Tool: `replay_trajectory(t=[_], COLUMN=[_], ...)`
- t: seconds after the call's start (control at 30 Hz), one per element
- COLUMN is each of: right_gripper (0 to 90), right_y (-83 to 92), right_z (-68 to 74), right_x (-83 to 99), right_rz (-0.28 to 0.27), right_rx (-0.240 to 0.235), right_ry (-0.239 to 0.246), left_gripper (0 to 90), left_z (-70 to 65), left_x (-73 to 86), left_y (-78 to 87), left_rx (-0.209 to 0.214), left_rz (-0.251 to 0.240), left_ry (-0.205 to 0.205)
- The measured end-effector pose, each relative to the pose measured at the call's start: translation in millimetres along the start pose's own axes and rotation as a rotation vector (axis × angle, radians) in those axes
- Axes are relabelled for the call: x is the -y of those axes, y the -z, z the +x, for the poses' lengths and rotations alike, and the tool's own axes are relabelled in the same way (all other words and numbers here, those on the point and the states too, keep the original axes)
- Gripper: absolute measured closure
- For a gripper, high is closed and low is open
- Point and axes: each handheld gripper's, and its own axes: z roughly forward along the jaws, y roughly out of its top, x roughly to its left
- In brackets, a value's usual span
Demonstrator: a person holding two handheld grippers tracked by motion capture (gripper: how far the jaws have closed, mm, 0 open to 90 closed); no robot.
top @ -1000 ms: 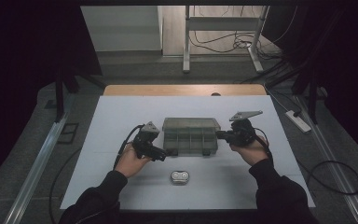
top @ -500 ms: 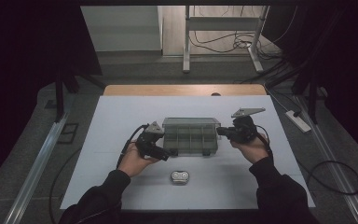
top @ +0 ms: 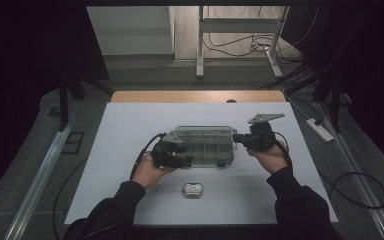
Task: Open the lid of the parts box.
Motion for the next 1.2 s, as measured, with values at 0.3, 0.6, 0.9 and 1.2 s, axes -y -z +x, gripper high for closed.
replay_trajectory(t=[0.3, 0.6, 0.9, 1.2], right_gripper=[89.6, 89.6, 89.6, 89.6], right_y=[-0.8, -1.1, -5.5, -9.7], right_z=[-0.4, -2.2, -6.4, -11.7], right_x=[-3.3, -6.8, -12.7, -22.1], right_rz=[-0.006, -0.014, -0.023, -0.039], right_rx=[0.001, 0.007, 0.019, 0.030], right_ry=[-0.004, -0.001, 0.004, 0.009], left_gripper=[85.8, 89.3, 89.3, 89.3], left_z=[-2.9, -3.7, -3.2, -3.0], left_x=[-5.2, -6.0, -2.4, 0.6], left_y=[-7.1, -16.3, -20.9, -21.0], left_rx=[0.009, -0.035, -0.040, -0.037], left_rz=[0.012, 0.032, 0.036, 0.020], left_ry=[-0.017, -0.023, -0.013, -0.012])
